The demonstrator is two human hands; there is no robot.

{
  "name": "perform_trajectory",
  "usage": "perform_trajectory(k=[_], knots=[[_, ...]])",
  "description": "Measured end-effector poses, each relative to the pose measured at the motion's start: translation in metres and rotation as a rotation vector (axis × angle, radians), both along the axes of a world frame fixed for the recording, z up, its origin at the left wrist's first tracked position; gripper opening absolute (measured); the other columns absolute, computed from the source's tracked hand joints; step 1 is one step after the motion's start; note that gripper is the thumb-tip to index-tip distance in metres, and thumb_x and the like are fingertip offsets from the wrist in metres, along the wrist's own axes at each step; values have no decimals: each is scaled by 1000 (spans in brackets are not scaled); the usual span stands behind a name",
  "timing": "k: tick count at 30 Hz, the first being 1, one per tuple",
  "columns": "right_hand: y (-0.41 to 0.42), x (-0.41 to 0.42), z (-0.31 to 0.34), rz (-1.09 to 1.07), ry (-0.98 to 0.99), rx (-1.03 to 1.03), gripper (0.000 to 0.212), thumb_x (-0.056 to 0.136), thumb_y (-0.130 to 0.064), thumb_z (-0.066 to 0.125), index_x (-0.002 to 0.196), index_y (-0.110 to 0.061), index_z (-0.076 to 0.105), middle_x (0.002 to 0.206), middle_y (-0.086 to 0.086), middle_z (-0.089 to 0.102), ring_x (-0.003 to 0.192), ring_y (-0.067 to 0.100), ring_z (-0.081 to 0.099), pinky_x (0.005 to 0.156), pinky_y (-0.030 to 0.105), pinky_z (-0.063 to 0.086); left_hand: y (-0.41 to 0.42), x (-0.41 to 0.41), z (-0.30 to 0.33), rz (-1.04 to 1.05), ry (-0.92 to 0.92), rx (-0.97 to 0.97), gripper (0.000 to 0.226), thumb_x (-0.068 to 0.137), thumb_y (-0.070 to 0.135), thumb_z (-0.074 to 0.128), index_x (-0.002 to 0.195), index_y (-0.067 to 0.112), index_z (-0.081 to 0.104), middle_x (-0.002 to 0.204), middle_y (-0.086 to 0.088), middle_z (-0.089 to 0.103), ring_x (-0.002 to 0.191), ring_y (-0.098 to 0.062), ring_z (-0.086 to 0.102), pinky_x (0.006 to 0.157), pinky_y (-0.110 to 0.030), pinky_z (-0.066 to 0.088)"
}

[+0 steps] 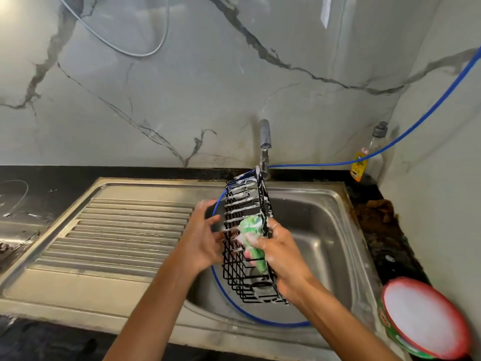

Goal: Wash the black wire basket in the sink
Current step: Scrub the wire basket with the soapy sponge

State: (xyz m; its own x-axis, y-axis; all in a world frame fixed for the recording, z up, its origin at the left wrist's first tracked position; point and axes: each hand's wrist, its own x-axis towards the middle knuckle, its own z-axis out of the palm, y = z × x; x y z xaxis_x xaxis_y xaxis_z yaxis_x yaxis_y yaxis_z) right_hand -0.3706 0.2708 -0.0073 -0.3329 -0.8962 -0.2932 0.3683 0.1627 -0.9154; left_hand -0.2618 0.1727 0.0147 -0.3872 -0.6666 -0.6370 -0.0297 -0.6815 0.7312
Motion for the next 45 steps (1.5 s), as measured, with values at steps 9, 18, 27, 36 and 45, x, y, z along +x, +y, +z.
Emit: perform_trajectory(k=[9, 18, 27, 36, 45], knots=[[-4, 23, -32, 104, 698, -62, 22, 94, -11, 54, 111, -24, 53, 97, -6, 65, 82, 9, 64, 67, 26, 55, -4, -12, -7, -129, -246, -310, 104, 43, 75, 75, 135, 37, 42, 133, -1, 51, 119, -32, 53, 90, -48, 48], [-2, 10, -43, 368, 843, -288, 31, 96, -22, 49, 127, -21, 47, 111, -3, 57, 95, 8, 54, 77, 19, 44, -1, -40, -32, 308, -152, -498, 53, 94, 51, 49, 135, 19, 37, 141, -21, 48, 131, -40, 45, 109, -59, 36], [1, -40, -89, 780, 1231, -81, 30, 101, -26, 38, 117, -17, 62, 122, 1, 51, 104, 12, 34, 99, 35, 29, 10, -22, -29, 154, -173, -695, 10, 102, 49, 31, 102, 44, 40, 109, 8, 53, 100, -15, 54, 84, -36, 36], [-2, -27, -66, 831, 1232, -2, 38, 93, -45, 48, 111, -15, 63, 111, -1, 52, 104, 15, 42, 95, 33, 36, 4, -19, -30, 268, -161, -638, 13, 103, 49, 34, 97, 46, 45, 129, -6, 58, 114, -24, 58, 75, -29, 40], [-2, 9, -65, 516, 1106, -94, 37, 93, -8, 53, 129, -12, 55, 129, 3, 53, 118, 16, 46, 104, 26, 36, 13, -20, -32, 234, -118, -593, 50, 81, 74, 32, 112, 39, 49, 113, 3, 65, 99, -14, 63, 102, -49, 38]])
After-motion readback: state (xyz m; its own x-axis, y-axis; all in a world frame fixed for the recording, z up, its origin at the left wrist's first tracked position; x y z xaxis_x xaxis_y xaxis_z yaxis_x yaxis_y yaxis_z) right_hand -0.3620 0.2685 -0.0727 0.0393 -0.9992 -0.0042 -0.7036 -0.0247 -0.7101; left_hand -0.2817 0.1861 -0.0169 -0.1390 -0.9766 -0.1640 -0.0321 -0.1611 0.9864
